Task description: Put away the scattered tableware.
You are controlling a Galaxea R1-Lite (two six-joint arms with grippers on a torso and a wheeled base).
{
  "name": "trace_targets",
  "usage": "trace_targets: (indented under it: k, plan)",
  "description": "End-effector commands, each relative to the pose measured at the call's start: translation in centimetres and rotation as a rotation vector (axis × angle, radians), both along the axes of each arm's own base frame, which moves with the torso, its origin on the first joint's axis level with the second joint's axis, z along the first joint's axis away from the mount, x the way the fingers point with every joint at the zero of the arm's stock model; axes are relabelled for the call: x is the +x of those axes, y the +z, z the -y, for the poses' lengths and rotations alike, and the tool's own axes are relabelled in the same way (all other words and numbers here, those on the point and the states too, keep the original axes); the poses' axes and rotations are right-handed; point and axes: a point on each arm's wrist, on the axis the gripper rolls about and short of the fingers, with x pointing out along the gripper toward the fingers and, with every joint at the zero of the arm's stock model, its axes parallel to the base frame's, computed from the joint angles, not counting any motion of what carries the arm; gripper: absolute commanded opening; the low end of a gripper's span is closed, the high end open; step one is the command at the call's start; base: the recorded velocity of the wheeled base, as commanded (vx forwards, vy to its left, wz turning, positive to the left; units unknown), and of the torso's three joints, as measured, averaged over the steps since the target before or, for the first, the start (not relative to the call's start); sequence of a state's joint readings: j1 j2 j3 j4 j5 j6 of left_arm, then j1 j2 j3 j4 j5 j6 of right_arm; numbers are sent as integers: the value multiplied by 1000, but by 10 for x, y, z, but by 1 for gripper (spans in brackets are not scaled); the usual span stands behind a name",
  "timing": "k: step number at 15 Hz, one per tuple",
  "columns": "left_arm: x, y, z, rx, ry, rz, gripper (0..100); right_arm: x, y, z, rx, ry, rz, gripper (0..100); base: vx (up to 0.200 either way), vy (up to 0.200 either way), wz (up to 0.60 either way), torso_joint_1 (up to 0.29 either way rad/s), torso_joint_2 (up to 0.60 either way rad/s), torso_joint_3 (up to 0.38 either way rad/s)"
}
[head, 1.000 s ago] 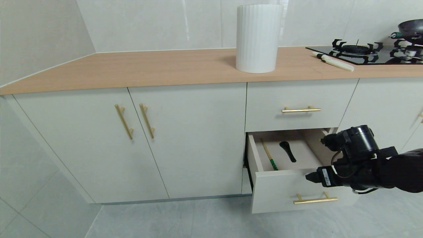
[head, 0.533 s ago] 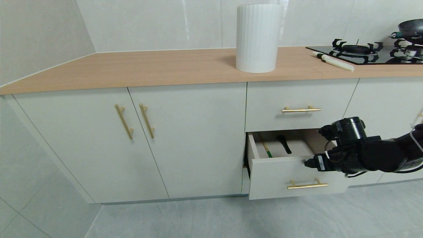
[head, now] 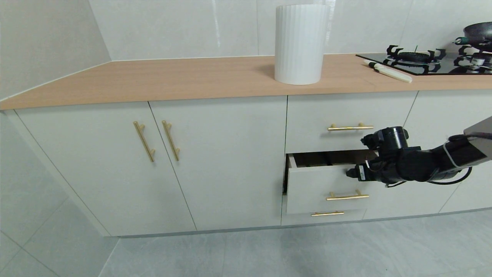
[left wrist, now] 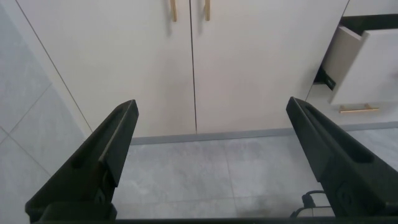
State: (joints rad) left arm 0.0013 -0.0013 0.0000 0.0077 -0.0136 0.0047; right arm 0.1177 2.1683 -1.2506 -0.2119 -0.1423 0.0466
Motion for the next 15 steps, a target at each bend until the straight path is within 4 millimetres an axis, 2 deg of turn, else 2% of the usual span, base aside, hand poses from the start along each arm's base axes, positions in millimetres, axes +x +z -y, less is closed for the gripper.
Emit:
trace_targets:
  k: [1, 8, 15]
  plan:
    - [0, 0, 0, 0, 0, -1, 100, 15, -12, 5, -12, -7, -5, 100, 0, 0, 0, 0, 0, 0]
    - [0, 0, 0, 0, 0, -1, 100, 46, -14, 16, -7, -32, 124, 100, 0, 0, 0, 0, 0, 0]
    - [0, 0, 0, 0, 0, -1, 100, 54, -16, 14, -3, -38, 187, 100, 0, 0, 0, 0, 0, 0]
